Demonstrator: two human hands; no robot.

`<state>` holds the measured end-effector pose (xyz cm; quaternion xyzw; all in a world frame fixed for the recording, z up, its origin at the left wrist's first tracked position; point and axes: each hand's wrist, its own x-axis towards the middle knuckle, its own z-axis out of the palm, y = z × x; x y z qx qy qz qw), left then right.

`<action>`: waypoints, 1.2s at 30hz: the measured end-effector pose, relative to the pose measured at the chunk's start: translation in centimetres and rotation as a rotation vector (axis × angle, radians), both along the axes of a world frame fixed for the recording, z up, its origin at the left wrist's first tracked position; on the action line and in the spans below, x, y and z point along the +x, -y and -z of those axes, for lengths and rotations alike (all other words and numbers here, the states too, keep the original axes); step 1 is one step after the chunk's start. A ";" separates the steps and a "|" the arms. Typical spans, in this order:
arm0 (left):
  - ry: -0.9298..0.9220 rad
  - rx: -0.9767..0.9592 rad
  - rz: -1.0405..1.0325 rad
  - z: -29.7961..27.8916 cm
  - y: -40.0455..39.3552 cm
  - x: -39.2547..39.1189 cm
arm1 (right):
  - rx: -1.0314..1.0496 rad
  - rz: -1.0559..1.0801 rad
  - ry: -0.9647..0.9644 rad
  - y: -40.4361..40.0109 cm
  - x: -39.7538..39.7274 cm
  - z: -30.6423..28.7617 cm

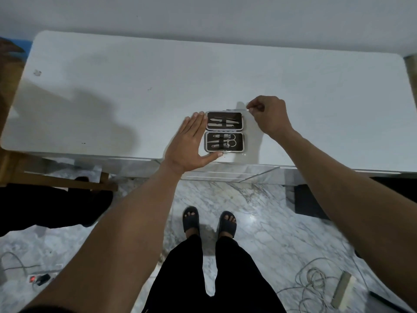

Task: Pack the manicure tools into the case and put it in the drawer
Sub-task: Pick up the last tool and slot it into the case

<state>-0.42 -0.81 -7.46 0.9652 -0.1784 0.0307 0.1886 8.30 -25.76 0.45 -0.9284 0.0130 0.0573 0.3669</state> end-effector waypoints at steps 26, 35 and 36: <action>0.018 -0.025 0.000 0.4 -0.1 0.1 | -0.135 -0.092 0.005 -3.1 -0.7 1.6; 0.027 -0.031 0.001 0.4 0.0 0.1 | -0.185 -0.079 0.035 -4.3 -0.7 1.4; 0.024 -0.033 0.002 0.4 0.0 0.2 | -0.177 -0.076 0.036 -4.2 -0.7 1.3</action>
